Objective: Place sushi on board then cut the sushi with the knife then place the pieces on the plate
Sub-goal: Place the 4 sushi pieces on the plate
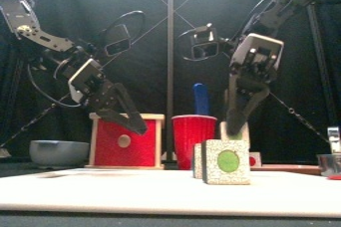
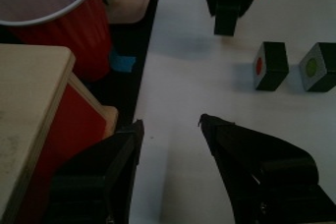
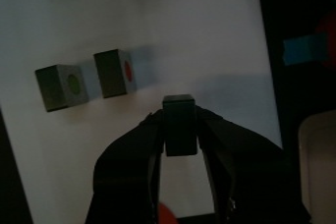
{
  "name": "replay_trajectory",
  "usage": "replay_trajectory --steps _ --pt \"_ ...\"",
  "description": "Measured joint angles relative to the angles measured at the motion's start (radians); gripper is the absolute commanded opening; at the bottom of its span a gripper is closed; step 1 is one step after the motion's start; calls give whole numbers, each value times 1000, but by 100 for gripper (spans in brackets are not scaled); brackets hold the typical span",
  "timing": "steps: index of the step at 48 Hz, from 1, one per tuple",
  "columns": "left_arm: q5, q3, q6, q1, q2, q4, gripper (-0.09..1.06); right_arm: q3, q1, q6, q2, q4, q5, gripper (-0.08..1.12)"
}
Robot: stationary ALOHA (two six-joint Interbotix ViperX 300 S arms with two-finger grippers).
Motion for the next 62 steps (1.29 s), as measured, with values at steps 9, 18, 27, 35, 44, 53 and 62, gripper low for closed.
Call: replay_trajectory --steps 9,18,27,35,44,53,62 --pt "0 0 0 2 0 -2 86 124 -58 3 -163 31 14 55" --pt "0 0 0 3 0 -2 86 233 -201 0 -279 12 58 55" --pt "0 0 2 3 0 -2 86 314 -353 -2 -331 -64 100 56" --pt "0 -3 2 8 0 -2 86 337 -448 -3 -333 -121 80 63" --pt "0 -9 2 15 11 -2 86 353 -483 -6 -331 -138 -14 72" --pt "3 -15 2 17 14 -2 86 354 -489 -3 -336 -137 -40 74" --pt "3 -18 0 17 12 -2 86 353 -488 -3 -373 -117 -38 74"
